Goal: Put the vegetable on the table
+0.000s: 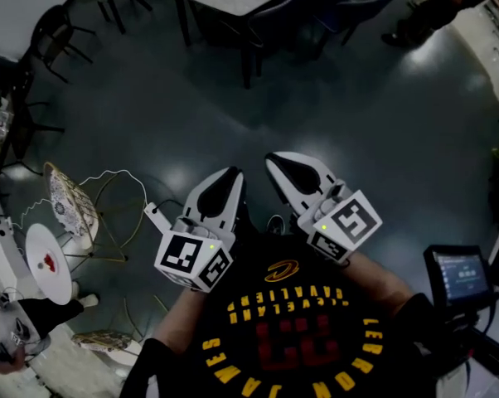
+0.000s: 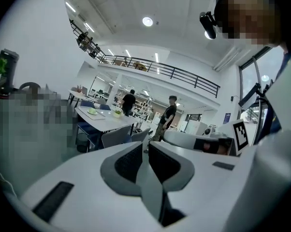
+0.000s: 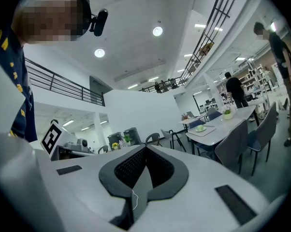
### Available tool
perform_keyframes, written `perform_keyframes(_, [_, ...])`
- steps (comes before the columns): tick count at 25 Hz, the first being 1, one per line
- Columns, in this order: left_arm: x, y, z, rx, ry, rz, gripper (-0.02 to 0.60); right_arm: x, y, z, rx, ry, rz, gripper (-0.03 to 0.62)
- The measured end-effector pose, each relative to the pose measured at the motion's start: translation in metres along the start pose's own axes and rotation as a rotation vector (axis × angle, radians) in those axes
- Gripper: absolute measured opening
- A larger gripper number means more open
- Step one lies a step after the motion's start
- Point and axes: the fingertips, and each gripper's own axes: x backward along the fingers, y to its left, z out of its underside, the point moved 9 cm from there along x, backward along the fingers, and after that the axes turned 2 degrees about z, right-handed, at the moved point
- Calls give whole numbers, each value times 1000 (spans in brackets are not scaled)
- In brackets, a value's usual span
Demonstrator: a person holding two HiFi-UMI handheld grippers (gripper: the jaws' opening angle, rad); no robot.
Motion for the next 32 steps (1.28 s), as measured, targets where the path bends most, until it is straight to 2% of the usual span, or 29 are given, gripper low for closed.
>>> perform_keyframes(5, [-22, 59, -16, 12, -12, -2, 43, -61, -20, 0, -9, 44, -2, 5])
perform_keyframes(17, [-49, 219, -101, 32, -36, -14, 43, -244, -41, -29, -35, 77, 2, 5])
perform_keyframes(22, [-50, 265, -112, 70, -24, -21, 43, -293, -39, -29, -41, 115, -13, 5])
perform_keyframes(28, [-56, 300, -122, 112, -25, -28, 43, -338, -47, -26, -72, 169, -36, 5])
perform_keyframes(32, [-56, 334, -127, 136, -27, -103, 43, -382, -52, -19, -95, 208, -114, 5])
